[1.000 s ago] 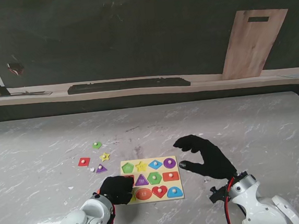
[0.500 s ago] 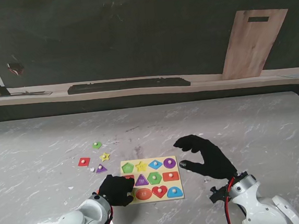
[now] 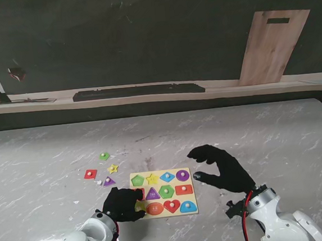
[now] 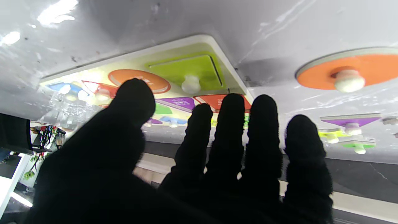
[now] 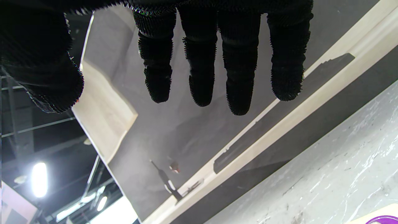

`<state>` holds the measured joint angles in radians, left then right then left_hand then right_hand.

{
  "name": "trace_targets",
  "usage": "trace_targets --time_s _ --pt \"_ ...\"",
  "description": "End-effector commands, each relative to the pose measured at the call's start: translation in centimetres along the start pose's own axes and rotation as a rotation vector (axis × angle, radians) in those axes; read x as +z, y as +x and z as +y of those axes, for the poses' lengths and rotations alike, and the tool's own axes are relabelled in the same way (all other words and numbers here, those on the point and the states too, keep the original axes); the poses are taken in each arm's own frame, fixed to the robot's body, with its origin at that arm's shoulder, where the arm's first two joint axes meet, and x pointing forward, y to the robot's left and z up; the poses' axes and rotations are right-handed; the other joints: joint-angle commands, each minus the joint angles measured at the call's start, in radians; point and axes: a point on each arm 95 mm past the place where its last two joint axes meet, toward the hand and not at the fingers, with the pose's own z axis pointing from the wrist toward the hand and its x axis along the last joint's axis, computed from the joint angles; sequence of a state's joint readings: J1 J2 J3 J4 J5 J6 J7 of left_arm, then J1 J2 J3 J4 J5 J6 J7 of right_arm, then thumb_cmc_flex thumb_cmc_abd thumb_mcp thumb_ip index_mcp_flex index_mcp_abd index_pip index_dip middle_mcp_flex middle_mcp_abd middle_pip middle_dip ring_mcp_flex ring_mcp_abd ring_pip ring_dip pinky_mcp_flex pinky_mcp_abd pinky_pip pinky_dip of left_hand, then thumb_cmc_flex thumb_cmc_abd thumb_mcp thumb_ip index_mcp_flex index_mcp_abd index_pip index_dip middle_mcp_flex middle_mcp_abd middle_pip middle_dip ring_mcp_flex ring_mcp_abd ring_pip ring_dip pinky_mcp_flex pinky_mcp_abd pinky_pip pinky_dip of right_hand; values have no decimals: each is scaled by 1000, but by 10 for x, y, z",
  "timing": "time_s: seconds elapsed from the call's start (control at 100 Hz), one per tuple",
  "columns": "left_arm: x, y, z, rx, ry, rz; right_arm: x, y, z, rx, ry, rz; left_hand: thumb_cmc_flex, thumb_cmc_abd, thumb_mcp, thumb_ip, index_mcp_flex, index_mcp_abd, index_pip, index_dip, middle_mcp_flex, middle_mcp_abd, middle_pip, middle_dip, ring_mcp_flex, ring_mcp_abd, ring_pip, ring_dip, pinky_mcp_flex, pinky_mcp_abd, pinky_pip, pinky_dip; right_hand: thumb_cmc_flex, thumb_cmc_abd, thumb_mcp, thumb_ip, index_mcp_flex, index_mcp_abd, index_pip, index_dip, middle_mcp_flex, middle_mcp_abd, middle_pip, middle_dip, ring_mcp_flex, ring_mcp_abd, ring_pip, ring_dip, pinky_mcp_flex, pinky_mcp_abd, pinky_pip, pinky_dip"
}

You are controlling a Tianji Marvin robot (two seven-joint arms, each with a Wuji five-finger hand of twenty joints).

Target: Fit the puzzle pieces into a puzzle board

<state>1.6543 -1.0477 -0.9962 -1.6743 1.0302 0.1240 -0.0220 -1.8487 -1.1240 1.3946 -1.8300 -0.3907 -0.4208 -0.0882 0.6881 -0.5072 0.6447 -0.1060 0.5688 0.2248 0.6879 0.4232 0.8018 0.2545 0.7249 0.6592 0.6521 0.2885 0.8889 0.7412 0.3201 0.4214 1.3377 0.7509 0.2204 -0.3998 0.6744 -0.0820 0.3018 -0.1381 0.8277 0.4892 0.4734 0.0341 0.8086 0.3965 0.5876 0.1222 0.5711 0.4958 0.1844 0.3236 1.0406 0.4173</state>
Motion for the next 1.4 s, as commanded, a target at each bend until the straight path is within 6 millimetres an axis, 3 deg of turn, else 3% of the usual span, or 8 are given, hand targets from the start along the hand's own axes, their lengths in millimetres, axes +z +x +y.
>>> trace_targets --time_s 0.0,0.17,0.43,0.6,0.82,0.88,1.1,1.39 --pt "-1 1 1 -23 -11 2 -2 1 -3 4 -3 -2 -37 28 -30 -3 -42 10 -24 -14 -28 10 -26 -26 -24 18 -17 7 -18 12 -9 -15 5 20 -19 41 1 -15 -6 8 23 -17 7 7 0 -24 9 4 -10 -1 11 14" --pt "-2 -2 -2 -45 15 2 -1 1 -3 4 -4 -2 -42 61 -97 -3 -45 2 -56 -22 -98 26 -117 -108 -36 24 -33 5 -31 15 -17 -17 5 22 -21 42 1 -15 -7 7 25 -17 7 7 0 -24 9 4 -9 -2 11 14" --pt "-11 -15 -14 -49 70 -17 0 0 -5 -4 11 -2 0 101 -160 5 -47 4 -69 -25 -134 34 -146 -140 -63 23 -61 -3 -64 8 -38 -26 -5 11 -21 41 0 -20 -6 8 21 -17 6 7 -1 -24 9 4 -11 -2 11 13" --pt "-20 -29 -21 -62 78 -41 1 1 -7 -12 22 5 23 117 -235 13 -26 0 -69 -6 -203 26 -191 -155 -193 2 -189 -44 -165 -19 -103 -61 -8 9 -15 39 0 -20 -6 8 21 -17 8 8 -2 -22 14 8 -11 -2 11 13" --pt "-27 -55 -28 -34 142 -74 4 1 -11 -35 40 0 19 73 -201 9 -34 -13 -36 38 -246 19 -221 -158 -295 -23 -294 -85 -227 -27 -174 -110 -9 9 -13 38 -1 -19 -7 8 21 -16 8 8 -5 -19 14 9 -11 -2 11 13" --pt "-28 -63 -30 -32 147 -82 5 1 -13 -45 45 -2 2 35 -111 5 -32 -15 -31 53 -240 15 -215 -150 -291 -28 -297 -84 -225 -34 -169 -119 -10 10 -13 38 0 -20 -6 8 21 -17 8 8 -6 -20 14 9 -11 -3 10 12" --pt "-29 -92 -32 -13 155 -128 8 3 -16 -85 60 11 26 -10 -10 1 -62 -21 -82 27 -277 0 -243 -161 -312 -42 -317 -88 -228 -53 -173 -125 -9 11 -13 39 -1 -20 -6 9 22 -19 9 8 -6 -20 14 9 -12 -3 10 13" --pt "-23 -127 -33 37 167 -192 7 0 -16 -164 66 11 199 41 -28 17 -45 -70 -192 -60 -295 -48 -296 -220 -314 -44 -335 -90 -236 -56 -199 -146 -9 12 -13 39 0 -21 -5 10 26 -21 9 8 -5 -20 14 9 -11 -3 10 13"
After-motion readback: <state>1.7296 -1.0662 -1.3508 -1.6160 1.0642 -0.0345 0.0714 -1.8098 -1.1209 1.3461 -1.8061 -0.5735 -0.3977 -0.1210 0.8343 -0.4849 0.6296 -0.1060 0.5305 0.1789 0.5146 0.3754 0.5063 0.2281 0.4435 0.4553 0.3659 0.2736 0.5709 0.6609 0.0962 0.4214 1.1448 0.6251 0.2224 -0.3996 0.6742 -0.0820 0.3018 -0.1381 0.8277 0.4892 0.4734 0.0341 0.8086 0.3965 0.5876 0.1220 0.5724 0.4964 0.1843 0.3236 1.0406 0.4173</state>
